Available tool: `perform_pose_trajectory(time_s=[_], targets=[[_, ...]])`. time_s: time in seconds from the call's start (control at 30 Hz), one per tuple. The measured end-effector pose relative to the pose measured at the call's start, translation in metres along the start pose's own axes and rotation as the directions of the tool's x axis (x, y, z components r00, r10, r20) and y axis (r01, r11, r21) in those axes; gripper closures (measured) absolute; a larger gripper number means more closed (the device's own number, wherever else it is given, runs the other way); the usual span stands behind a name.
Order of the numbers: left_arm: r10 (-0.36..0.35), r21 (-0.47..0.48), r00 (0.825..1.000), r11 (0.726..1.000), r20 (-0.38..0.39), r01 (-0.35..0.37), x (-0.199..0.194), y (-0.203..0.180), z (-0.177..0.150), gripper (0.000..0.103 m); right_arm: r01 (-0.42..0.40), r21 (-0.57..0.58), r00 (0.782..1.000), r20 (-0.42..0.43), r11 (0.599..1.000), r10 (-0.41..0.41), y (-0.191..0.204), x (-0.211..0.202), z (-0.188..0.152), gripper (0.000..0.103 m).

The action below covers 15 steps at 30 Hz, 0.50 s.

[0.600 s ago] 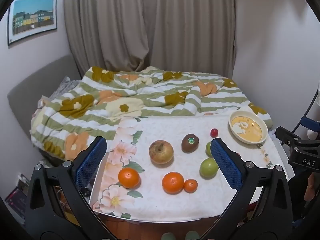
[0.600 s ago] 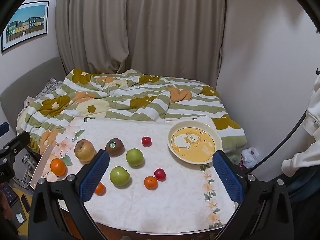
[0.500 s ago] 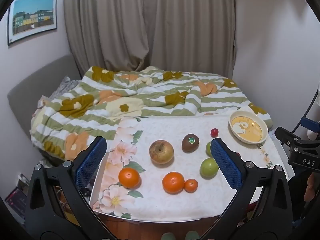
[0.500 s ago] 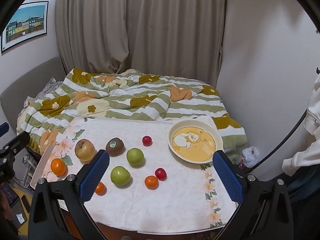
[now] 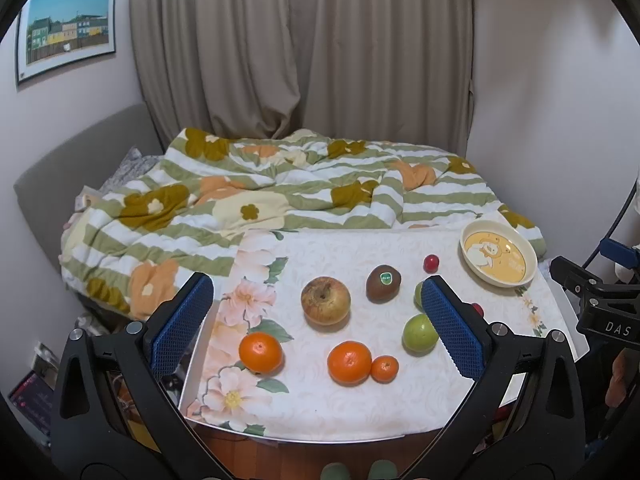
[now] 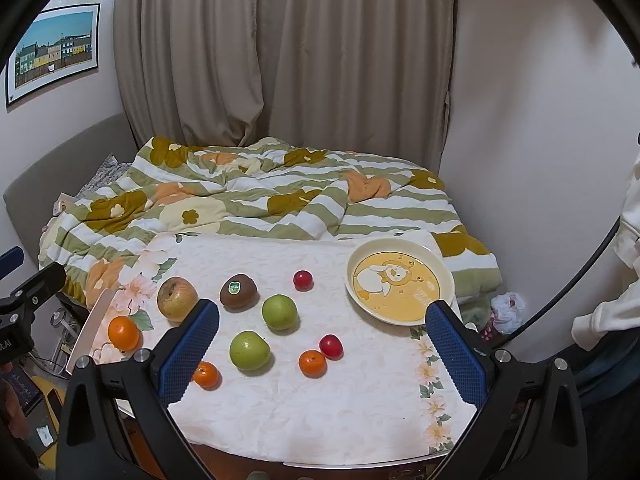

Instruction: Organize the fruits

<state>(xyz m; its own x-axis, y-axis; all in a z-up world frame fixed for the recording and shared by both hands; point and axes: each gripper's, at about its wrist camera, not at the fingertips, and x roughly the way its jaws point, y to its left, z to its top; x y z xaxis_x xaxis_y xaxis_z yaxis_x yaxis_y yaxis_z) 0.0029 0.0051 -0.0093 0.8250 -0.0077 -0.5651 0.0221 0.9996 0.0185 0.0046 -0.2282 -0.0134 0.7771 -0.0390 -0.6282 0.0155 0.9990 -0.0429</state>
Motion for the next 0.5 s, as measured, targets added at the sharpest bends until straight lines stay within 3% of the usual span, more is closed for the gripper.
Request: perform_pose_trajectory(time_s=[0.5], targets=[[-0.004, -0.003, 1.000, 1.000, -0.007, 0.004, -0.0012, 0.0018, -0.0009, 0.000, -0.011, 0.001, 1.000, -0.002, 1.000, 0.011, 0.0036, 0.0008, -0.0016, 0.000]])
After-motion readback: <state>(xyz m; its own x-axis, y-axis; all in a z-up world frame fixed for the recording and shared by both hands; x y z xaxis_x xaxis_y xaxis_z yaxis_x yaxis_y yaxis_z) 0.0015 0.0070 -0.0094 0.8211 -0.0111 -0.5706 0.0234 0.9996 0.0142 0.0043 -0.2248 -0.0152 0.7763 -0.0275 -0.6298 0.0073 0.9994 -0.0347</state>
